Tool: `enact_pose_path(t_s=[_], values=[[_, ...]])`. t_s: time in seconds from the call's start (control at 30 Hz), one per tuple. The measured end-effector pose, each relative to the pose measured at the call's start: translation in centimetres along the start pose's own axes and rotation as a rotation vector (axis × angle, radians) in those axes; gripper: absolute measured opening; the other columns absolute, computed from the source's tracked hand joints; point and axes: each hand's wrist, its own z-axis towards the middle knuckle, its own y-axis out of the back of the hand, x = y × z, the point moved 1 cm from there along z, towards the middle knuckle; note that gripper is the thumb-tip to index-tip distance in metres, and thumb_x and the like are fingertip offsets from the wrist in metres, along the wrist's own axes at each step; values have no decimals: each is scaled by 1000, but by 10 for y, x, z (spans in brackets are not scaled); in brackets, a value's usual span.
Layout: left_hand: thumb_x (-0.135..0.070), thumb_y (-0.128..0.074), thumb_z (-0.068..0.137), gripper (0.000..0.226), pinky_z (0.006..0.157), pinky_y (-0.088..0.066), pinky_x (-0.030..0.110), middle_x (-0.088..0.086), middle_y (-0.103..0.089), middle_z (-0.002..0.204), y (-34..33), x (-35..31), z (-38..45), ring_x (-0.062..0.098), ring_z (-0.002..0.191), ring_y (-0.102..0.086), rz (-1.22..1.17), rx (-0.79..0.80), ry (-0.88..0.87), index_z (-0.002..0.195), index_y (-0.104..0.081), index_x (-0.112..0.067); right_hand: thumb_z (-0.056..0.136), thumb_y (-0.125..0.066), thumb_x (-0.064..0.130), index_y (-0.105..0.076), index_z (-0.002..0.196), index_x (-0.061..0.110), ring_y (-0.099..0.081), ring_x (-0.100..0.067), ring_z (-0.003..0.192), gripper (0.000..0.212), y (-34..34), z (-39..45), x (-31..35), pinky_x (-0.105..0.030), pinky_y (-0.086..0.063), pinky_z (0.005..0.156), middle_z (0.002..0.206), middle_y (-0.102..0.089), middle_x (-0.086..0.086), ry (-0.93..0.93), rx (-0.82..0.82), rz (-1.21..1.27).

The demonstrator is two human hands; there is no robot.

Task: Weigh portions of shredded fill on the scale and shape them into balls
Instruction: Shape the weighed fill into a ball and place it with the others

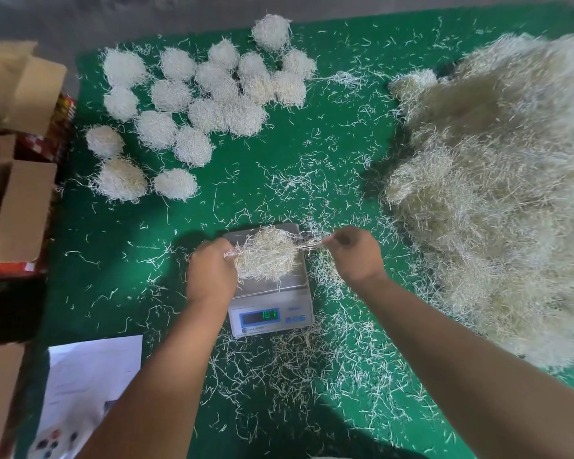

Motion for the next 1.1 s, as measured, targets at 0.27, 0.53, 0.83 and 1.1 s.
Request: enact_pose_path(t_s=[0.27,0.53,0.83,1.1], values=[[17,-59,86,29,68,-46,35,16,-69,95,12,7,1,29,81,-62,14,-76,70,101,-74,-4,104,-67,27,-72,118,10,-70,-9,89,22,28,3,-13,-33,-62,92,101,-74,5,-33,-78,8],[8,-67,90,21,71,-45,31,17,-71,99,17,11,2,28,81,-61,2,-79,69,105,-74,-4,105,-65,29,-70,107,21,-67,-13,66,9,73,6,-39,-15,-52,46,97,-71,9,-127,-246,100],[5,-69,90,13,61,-39,35,10,-63,83,28,-4,2,28,72,-56,-3,-129,-40,85,-70,-7,105,-66,25,-71,128,2,-48,-6,58,33,156,-5,-84,-14,-38,41,114,-76,-18,-264,-451,153],[-1,-62,94,19,69,-49,40,16,-61,78,30,-29,0,30,72,-58,13,-139,-208,77,-65,-8,106,-61,24,-76,123,6,-75,-32,81,29,171,-30,-118,-26,-51,56,113,-78,-13,-389,-464,69]])
